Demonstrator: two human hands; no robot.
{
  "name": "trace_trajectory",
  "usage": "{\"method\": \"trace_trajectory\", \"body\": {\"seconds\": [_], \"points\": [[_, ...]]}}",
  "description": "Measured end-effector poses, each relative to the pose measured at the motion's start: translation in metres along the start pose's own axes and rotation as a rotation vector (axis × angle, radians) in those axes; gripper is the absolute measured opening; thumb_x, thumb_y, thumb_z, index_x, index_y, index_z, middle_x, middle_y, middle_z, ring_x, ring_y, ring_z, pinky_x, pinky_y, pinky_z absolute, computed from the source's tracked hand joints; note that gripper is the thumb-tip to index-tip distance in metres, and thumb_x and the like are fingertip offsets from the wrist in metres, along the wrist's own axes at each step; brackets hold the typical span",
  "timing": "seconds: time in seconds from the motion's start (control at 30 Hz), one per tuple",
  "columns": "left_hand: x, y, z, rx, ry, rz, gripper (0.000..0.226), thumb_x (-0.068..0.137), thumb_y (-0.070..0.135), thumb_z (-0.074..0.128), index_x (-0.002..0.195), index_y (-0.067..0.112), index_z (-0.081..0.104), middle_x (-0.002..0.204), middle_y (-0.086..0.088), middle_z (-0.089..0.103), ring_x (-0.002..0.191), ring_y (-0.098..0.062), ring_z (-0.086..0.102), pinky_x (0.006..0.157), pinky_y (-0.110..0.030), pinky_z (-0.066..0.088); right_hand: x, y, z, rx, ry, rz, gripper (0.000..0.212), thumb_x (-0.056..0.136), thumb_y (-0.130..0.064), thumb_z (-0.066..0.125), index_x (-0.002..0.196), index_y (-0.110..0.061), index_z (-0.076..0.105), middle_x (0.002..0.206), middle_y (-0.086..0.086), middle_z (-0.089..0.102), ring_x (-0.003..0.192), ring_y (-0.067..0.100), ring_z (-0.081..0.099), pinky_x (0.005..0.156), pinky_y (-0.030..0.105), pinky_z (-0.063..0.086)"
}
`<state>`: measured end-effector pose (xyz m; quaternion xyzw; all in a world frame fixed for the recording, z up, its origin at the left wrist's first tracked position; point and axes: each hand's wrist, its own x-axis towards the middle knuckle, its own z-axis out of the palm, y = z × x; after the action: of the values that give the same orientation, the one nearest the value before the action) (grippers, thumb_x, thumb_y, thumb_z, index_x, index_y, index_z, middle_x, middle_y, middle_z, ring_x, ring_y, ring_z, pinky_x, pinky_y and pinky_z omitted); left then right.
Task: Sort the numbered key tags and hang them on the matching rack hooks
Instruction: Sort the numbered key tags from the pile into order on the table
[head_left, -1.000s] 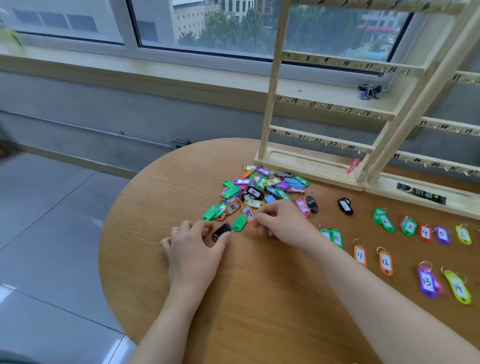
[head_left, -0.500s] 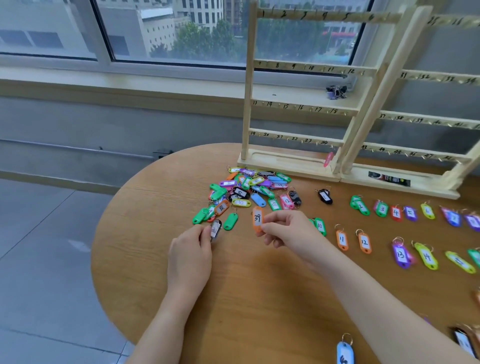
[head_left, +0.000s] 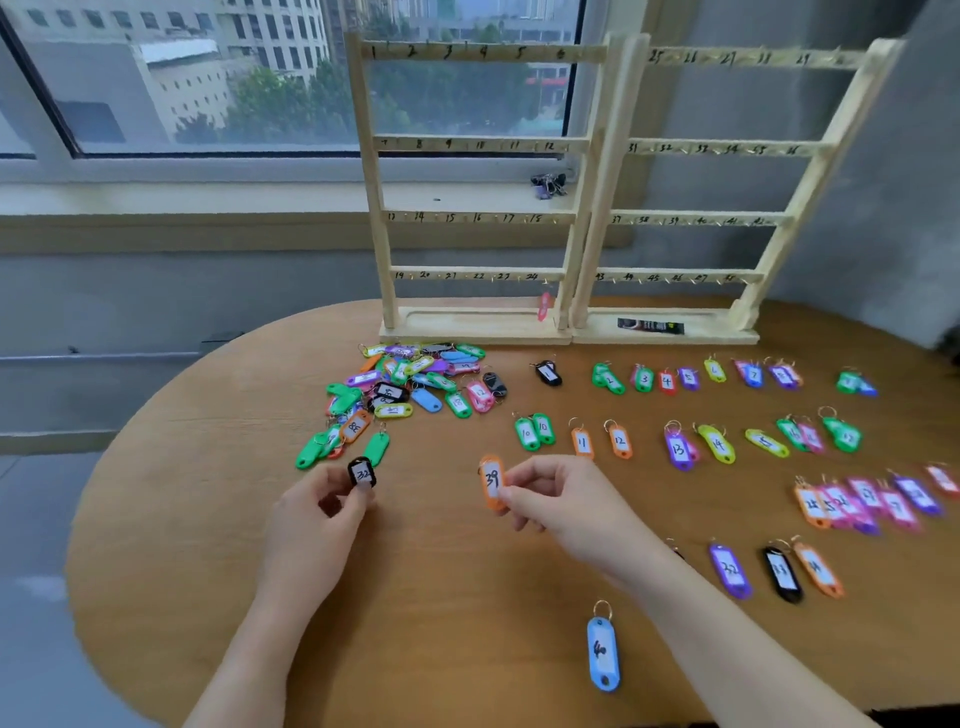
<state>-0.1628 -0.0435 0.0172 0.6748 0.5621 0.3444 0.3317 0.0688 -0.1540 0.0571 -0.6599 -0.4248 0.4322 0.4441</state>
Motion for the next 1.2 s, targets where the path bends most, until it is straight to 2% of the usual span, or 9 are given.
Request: {"method": "trace_trajectory", "body": {"seconds": [0.1,0.17,0.23,0.37,0.47,0.73,0.93,1.07,1.2], "points": [[-0.012,0.023,0.007,-0.173,-0.127,0.007,0.008,0.092,0.017,0.073,0.084,0.021,0.071,0.079,0.011,0.077,0.074,-0.002,0.068,0.072,-0.025,0.049,-0.015,-0.001,-0.011,0.017,0.039,-0.015,0.003,0.09,-0.018,0.076,0.09,-0.017,0.073,0.082,0.001,0.079,0.067,0.01,0.062,0.068,0.03,0.046],[-0.022,0.041,0.019,-0.209,-0.22,0.047,0.012,0.092,0.011,0.071,0.092,0.022,0.067,0.08,0.007,0.077,0.066,0.0,0.066,0.07,-0.029,0.051,-0.024,0.0,-0.019,0.01,0.055,-0.014,0.003,0.091,-0.016,0.074,0.092,-0.019,0.074,0.083,-0.001,0.079,0.067,0.009,0.063,0.067,0.023,0.048],[-0.031,0.056,0.032,-0.225,-0.281,0.09,0.02,0.093,0.008,0.069,0.099,0.026,0.063,0.081,0.006,0.077,0.063,-0.001,0.066,0.065,-0.023,0.052,-0.032,0.002,-0.029,-0.001,0.075,-0.01,0.005,0.092,-0.015,0.073,0.093,-0.02,0.074,0.083,-0.002,0.079,0.067,0.007,0.063,0.065,0.018,0.048],[-0.046,0.08,0.059,-0.211,-0.4,0.161,0.013,0.099,0.012,0.06,0.095,0.023,0.064,0.084,0.007,0.077,0.065,-0.014,0.064,0.067,-0.02,0.051,-0.046,0.008,-0.054,-0.037,0.158,0.001,0.003,0.093,-0.015,0.07,0.094,-0.017,0.073,0.084,-0.003,0.079,0.069,0.009,0.065,0.068,0.026,0.047],[-0.054,0.094,0.078,-0.18,-0.476,0.185,0.014,0.102,0.017,0.057,0.093,0.022,0.065,0.084,0.009,0.076,0.075,-0.01,0.067,0.071,-0.019,0.05,-0.055,0.014,-0.079,-0.026,0.228,0.014,0.007,0.095,-0.014,0.066,0.092,-0.014,0.073,0.082,-0.001,0.078,0.07,0.01,0.066,0.068,0.026,0.048],[-0.063,0.132,0.126,-0.092,-0.484,0.322,0.02,0.096,0.02,0.066,0.078,0.03,0.067,0.067,0.01,0.059,0.057,-0.005,0.045,0.057,-0.015,0.039,-0.08,0.042,-0.137,0.103,0.457,0.008,0.011,0.096,-0.009,0.065,0.092,-0.01,0.075,0.082,0.005,0.077,0.065,0.011,0.064,0.063,0.017,0.049],[-0.066,0.162,0.162,-0.113,-0.541,0.324,0.016,0.092,0.025,0.071,0.097,0.039,0.066,0.079,0.018,0.068,0.069,-0.003,0.056,0.065,-0.011,0.04,-0.105,0.064,-0.176,0.076,0.598,0.042,0.012,0.096,-0.012,0.066,0.09,-0.018,0.074,0.074,0.001,0.074,0.064,0.007,0.064,0.061,0.016,0.048],[-0.067,0.182,0.187,-0.102,-0.586,0.335,0.012,0.095,0.028,0.068,0.098,0.039,0.064,0.084,0.026,0.069,0.079,-0.005,0.061,0.066,-0.014,0.041,-0.121,0.082,-0.2,0.048,0.644,0.091,0.01,0.095,-0.012,0.068,0.092,-0.018,0.075,0.074,0.003,0.074,0.067,0.01,0.065,0.06,0.017,0.049],[-0.067,0.2,0.212,-0.102,-0.628,0.364,0.01,0.097,0.022,0.065,0.096,0.031,0.066,0.08,0.019,0.073,0.048,-0.007,0.048,0.05,-0.015,0.038,-0.128,0.091,-0.222,0.044,0.711,0.122,0.009,0.095,-0.014,0.068,0.093,-0.02,0.075,0.078,-0.003,0.076,0.063,0.007,0.065,0.06,0.015,0.05]]}}
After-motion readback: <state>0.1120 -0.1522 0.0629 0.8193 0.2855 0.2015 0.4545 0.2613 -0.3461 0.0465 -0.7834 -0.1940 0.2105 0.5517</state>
